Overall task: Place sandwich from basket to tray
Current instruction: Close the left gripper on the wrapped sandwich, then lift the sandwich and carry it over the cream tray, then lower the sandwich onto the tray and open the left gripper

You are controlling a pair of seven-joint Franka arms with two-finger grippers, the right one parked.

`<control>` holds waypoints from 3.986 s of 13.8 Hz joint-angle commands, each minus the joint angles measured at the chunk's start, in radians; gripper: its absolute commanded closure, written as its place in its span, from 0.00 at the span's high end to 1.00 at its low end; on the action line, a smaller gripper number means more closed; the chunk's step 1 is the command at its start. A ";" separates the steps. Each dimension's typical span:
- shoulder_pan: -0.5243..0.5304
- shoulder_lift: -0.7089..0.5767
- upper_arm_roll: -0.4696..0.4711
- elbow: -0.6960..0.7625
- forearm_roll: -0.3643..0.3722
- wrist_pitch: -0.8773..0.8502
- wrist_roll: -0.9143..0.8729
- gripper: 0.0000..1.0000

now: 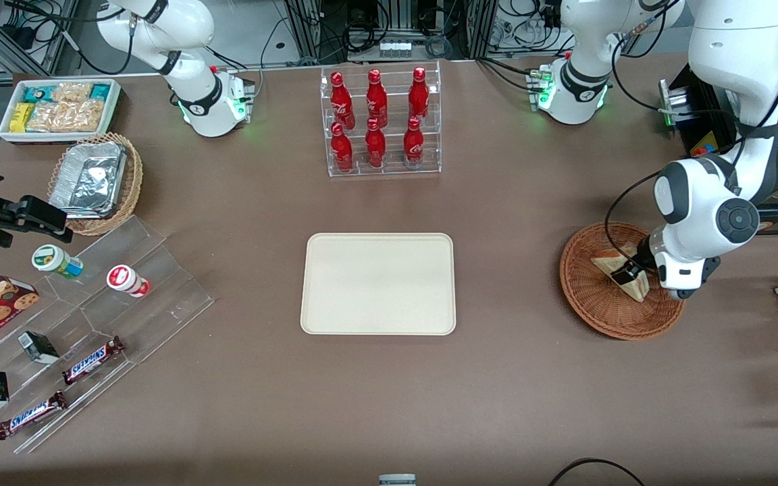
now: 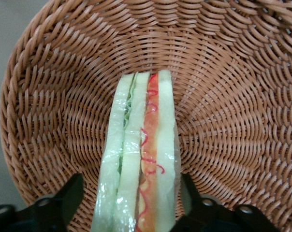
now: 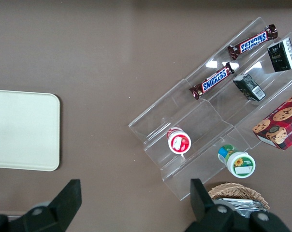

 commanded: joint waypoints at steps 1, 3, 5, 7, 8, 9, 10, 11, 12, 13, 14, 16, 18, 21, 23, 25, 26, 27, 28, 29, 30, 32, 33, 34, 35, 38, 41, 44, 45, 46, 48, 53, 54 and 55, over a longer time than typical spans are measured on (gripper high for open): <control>-0.010 0.003 0.001 -0.002 -0.010 0.016 -0.012 0.65; -0.010 0.000 0.000 -0.001 -0.010 0.005 -0.009 0.49; -0.016 -0.009 -0.005 0.010 -0.010 -0.024 -0.014 0.28; -0.058 -0.027 -0.003 0.027 -0.010 -0.047 -0.019 0.17; -0.067 -0.051 -0.003 0.037 -0.005 -0.076 -0.037 0.17; -0.070 -0.079 -0.003 0.053 0.003 -0.131 -0.043 0.18; -0.084 -0.108 -0.005 0.076 0.006 -0.192 -0.045 0.18; -0.105 -0.133 -0.003 0.102 0.007 -0.249 -0.045 0.19; -0.131 -0.147 -0.003 0.126 0.007 -0.283 -0.051 0.19; -0.160 -0.150 -0.003 0.152 0.007 -0.306 -0.061 0.19; -0.188 -0.145 -0.005 0.186 0.006 -0.329 -0.096 0.19; -0.265 -0.113 -0.008 0.252 -0.005 -0.342 -0.187 0.19; -0.361 -0.037 -0.008 0.327 -0.010 -0.342 -0.209 0.20; -0.458 0.069 -0.011 0.451 -0.026 -0.343 -0.238 0.20; -0.507 0.137 -0.011 0.522 -0.077 -0.343 -0.242 0.20; -0.565 0.210 -0.011 0.596 -0.095 -0.342 -0.246 0.20; -0.581 0.227 -0.011 0.617 -0.102 -0.342 -0.233 0.20; -0.602 0.232 -0.014 0.616 -0.100 -0.331 -0.223 0.21; -0.630 0.258 -0.020 0.622 -0.102 -0.324 -0.191 0.21; -0.644 0.278 -0.022 0.637 -0.100 -0.323 -0.158 0.21; -0.652 0.283 -0.022 0.637 -0.096 -0.325 -0.097 0.21; -0.652 0.290 -0.026 0.633 -0.103 -0.330 0.053 0.20; -0.652 0.301 -0.028 0.634 -0.105 -0.324 0.075 0.20; -0.652 0.312 -0.028 0.636 -0.103 -0.322 0.084 0.20; -0.653 0.326 -0.038 0.640 -0.103 -0.317 0.109 0.20; -0.653 0.349 -0.049 0.640 -0.103 -0.265 0.127 0.20; -0.653 0.372 -0.049 0.640 -0.103 -0.261 0.120 0.21; -0.652 0.404 -0.049 0.651 -0.105 -0.241 0.113 0.22; -0.650 0.405 -0.049 0.650 -0.106 -0.219 0.110 0.23; -0.650 0.411 -0.049 0.651 -0.106 -0.210 0.103 0.24; -0.650 0.419 -0.049 0.659 -0.105 -0.208 0.097 0.26; -0.652 0.422 -0.049 0.659 -0.100 -0.199 0.080 0.61; -0.652 0.422 -0.049 0.659 -0.099 -0.199 0.080 0.71; -0.652 0.421 -0.049 0.660 -0.099 -0.199 0.078 0.82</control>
